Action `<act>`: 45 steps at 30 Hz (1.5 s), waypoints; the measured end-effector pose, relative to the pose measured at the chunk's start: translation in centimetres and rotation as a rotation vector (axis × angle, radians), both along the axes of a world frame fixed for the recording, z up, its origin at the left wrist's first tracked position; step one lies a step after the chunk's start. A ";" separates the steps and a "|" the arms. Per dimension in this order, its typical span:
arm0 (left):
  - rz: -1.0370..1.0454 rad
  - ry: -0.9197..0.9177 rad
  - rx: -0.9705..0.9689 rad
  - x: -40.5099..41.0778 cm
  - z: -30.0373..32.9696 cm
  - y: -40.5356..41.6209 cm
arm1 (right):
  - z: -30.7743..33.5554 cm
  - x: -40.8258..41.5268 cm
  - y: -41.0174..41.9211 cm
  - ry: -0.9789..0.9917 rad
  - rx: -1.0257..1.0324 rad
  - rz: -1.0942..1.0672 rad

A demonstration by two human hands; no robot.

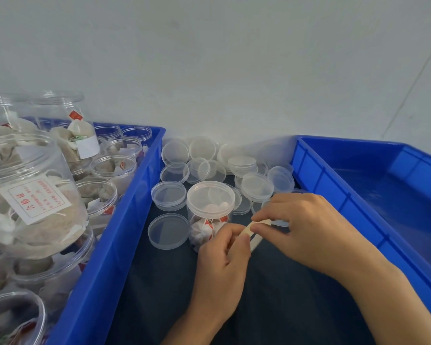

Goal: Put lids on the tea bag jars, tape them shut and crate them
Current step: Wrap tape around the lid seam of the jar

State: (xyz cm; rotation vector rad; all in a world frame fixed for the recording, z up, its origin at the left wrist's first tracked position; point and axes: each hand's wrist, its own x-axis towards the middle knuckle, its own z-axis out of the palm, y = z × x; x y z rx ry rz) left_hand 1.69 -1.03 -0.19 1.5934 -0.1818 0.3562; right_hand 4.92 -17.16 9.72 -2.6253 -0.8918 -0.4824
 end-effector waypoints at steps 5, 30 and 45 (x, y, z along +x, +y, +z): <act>0.038 -0.041 0.036 0.0 0.0 0.1 | 1.2 -0.2 0.4 0.120 -0.003 -0.055; 0.048 -0.140 0.181 -0.4 -0.1 -0.3 | 1.4 -2.8 3.6 0.086 -0.412 -0.433; 0.046 -0.096 0.130 -0.1 -0.3 0.1 | 1.3 -0.4 2.6 0.174 -0.436 -0.209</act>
